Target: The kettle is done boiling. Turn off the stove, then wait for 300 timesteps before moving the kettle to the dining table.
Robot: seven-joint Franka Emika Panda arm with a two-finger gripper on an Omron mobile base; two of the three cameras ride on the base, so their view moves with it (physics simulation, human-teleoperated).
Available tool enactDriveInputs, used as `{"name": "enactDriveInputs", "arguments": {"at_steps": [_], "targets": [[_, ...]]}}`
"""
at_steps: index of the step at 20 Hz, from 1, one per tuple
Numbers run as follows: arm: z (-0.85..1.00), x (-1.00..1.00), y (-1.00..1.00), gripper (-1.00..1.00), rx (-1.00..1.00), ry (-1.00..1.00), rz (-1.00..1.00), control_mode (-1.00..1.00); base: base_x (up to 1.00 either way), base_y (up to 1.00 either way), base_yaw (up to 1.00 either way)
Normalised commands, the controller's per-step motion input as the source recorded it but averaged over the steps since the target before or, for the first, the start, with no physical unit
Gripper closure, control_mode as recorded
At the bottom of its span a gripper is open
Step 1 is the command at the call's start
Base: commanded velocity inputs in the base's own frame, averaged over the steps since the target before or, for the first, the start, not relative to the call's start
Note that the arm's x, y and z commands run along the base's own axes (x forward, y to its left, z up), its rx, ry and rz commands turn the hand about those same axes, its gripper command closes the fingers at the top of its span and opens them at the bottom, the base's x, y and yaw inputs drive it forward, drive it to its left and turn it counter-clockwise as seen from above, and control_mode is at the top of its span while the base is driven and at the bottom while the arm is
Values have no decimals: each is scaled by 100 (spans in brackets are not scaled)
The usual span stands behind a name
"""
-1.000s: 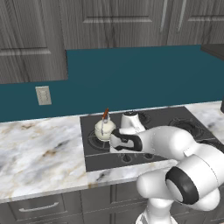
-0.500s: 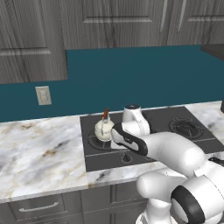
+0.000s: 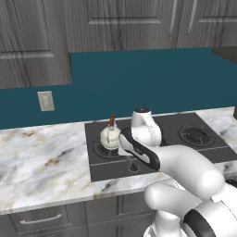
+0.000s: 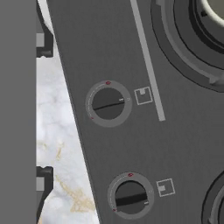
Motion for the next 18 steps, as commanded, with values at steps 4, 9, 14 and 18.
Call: {"name": "enactDriveInputs", "arguments": {"at_steps": [4, 9, 14, 18], "targets": [[5, -9, 2, -100, 0, -1, 0, -100, 0, 0, 0], [24, 0, 16, -100, -2, 0, 0, -100, 0, 0, 0], [28, 0, 22, -100, -4, 0, 0, -100, 0, 0, 0], [33, 0, 20, -100, -6, 0, -1, -100, 0, 0, 0]]}}
